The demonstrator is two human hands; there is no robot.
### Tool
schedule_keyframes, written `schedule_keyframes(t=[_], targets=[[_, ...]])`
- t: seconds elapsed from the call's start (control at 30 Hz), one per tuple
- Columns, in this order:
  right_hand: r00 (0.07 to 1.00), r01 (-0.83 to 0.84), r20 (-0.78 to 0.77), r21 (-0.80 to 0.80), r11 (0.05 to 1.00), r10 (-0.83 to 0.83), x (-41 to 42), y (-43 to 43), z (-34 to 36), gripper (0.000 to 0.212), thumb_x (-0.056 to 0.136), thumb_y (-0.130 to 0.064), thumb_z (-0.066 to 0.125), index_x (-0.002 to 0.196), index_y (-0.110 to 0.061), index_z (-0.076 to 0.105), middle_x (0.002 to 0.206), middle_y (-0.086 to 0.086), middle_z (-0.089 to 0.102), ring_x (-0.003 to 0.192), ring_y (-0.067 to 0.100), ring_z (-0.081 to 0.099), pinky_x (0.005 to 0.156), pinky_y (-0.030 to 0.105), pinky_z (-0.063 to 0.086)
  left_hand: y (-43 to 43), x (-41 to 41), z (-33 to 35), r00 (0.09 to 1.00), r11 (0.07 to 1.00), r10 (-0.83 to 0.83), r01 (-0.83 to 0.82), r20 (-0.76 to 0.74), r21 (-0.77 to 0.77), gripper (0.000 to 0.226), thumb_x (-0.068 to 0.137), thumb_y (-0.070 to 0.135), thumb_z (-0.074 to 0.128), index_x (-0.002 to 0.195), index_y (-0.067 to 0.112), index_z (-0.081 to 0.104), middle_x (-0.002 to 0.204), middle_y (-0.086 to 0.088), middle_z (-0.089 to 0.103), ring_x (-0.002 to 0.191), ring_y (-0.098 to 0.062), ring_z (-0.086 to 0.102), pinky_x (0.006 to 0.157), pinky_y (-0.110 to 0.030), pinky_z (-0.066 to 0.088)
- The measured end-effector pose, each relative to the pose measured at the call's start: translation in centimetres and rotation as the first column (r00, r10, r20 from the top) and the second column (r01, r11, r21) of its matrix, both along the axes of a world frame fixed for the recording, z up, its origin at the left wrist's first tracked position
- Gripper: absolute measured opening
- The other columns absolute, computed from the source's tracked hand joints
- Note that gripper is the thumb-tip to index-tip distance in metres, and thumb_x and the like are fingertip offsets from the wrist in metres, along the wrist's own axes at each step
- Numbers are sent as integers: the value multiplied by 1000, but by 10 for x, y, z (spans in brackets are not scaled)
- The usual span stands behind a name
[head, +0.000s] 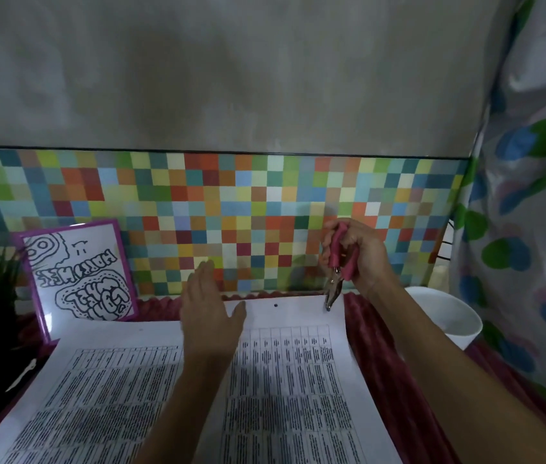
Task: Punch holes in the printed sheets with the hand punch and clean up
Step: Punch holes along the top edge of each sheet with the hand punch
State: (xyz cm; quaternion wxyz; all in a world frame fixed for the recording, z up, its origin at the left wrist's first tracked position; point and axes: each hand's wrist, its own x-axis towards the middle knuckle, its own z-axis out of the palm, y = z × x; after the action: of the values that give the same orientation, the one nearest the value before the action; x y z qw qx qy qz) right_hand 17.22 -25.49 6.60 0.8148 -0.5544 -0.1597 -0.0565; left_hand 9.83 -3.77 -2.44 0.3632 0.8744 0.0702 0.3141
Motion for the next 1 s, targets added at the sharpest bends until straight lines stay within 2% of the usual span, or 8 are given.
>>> schedule_keyframes(t=[0.1,0.17,0.23,0.3,0.47,0.6,0.73,1.0], targets=[[1000,-6,-7,19,1000,6,-2,0,2,40,53,-3,41,88,5,59,68,18,52,53,25,47,55,31,43,-26,-1,29,965,954,-256,245,46,172,50,97,33,54,143,21,39,144,2,43,133,-15,36,111,-34,28],[1000,2,-8,19,1000,-1,-4,-1,2,40,52,-3,42,87,5,59,67,17,52,53,25,47,53,31,43,-46,4,36,879,861,-465,476,-102,178,38,99,34,49,136,24,49,136,5,51,121,-8,43,106,-30,31],[1000,22,-5,20,1000,-22,-6,-1,2,40,51,-3,43,87,4,59,66,16,53,54,25,47,52,30,44,-56,14,32,831,805,-519,554,-199,214,36,98,37,50,131,26,53,132,6,57,120,-10,46,108,-37,35],[999,49,-5,29,998,-49,-8,-1,0,39,51,-4,44,86,4,60,66,16,53,55,25,48,54,31,45,-60,24,25,840,798,-509,542,-187,264,31,96,39,52,122,25,60,120,6,64,111,-13,54,103,-42,41],[998,58,-10,51,997,-58,-11,-1,-2,38,53,-4,45,87,4,61,68,17,55,56,25,51,57,33,48,-64,31,18,851,812,-518,522,-90,262,21,95,35,56,102,20,69,91,8,68,82,-8,60,82,-30,46],[998,58,-18,20,998,-57,-11,-2,-5,42,53,-5,46,91,5,60,69,17,56,59,27,52,61,34,49,-67,36,12,863,810,-501,492,-59,321,20,95,35,54,96,24,70,92,12,69,82,-5,60,93,-37,41],[993,98,-63,40,994,-95,-8,-3,-9,45,55,-4,46,97,5,59,68,15,57,59,27,52,62,37,50,-68,35,8,886,805,-462,439,-44,399,20,97,32,52,100,23,69,102,12,69,97,-7,59,108,-34,22],[986,144,-106,137,980,-130,-14,-4,-1,36,63,1,43,97,1,56,68,16,54,56,26,50,56,34,48,-70,37,10,901,815,-433,390,2,428,18,96,32,53,97,24,69,98,11,70,92,-7,59,106,-37,30]])
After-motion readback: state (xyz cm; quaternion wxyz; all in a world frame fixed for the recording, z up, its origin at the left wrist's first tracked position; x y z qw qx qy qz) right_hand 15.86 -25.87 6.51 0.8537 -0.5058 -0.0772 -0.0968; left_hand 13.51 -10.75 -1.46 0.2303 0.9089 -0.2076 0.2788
